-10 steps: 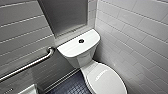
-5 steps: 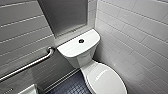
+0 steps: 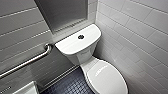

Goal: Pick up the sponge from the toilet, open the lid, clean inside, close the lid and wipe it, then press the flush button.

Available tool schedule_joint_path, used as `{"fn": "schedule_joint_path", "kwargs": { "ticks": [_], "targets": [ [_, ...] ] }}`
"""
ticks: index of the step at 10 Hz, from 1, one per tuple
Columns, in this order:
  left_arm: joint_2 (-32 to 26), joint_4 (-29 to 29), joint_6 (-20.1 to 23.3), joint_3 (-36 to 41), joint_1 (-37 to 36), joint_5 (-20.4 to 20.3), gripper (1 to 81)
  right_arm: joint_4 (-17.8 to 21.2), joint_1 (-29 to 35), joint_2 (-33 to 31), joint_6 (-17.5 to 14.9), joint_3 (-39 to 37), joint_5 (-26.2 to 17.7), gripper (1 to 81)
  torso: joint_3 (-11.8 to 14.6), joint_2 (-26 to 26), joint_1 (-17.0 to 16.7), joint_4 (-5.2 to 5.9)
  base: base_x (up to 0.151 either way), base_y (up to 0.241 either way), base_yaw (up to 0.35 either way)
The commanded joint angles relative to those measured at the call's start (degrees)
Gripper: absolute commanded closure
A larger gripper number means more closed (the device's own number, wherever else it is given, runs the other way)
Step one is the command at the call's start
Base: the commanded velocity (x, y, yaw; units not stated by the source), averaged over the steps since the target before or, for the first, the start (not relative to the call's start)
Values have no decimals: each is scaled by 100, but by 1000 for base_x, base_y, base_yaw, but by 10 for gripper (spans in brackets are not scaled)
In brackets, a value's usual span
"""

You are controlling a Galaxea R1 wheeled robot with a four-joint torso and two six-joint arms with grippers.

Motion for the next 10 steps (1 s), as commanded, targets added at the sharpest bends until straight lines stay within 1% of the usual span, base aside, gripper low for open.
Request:
{"fn": "schedule_joint_path", "kwargs": {
  "ticks": [1, 3, 6, 7, 9, 10],
  "targets": [
    [92, -95, -72, 131, -528, 574, 10, -184, -197, -126, -20, 134, -375, 811, 2, 0, 0, 0, 0, 0, 0],
    [197, -34, -63, 139, -643, 548, 10, -184, -152, -117, 6, 134, -375, 811, 2, 2, 2, 0, 0, 0, 0],
    [127, -60, -63, 122, -651, 531, 10, -175, -73, -117, 15, 169, -384, 811, 0, 5, 5, 0, 0, 0, 0],
    [101, -69, -63, 122, -643, 513, 10, -184, -47, -117, 15, 196, -384, 811, 0, -568, 374, 0, 0, 0, 0],
    [153, -95, -72, 131, -722, 539, 10, -184, -47, -135, 15, 231, -384, 811, 0, -627, 411, 0, 0, 0, 0],
    [189, -104, -81, 166, -809, 565, 10, -184, -38, -135, 15, 222, -384, 811, 0, -772, 500, 0, 0, 0, 0]
  ]
}}
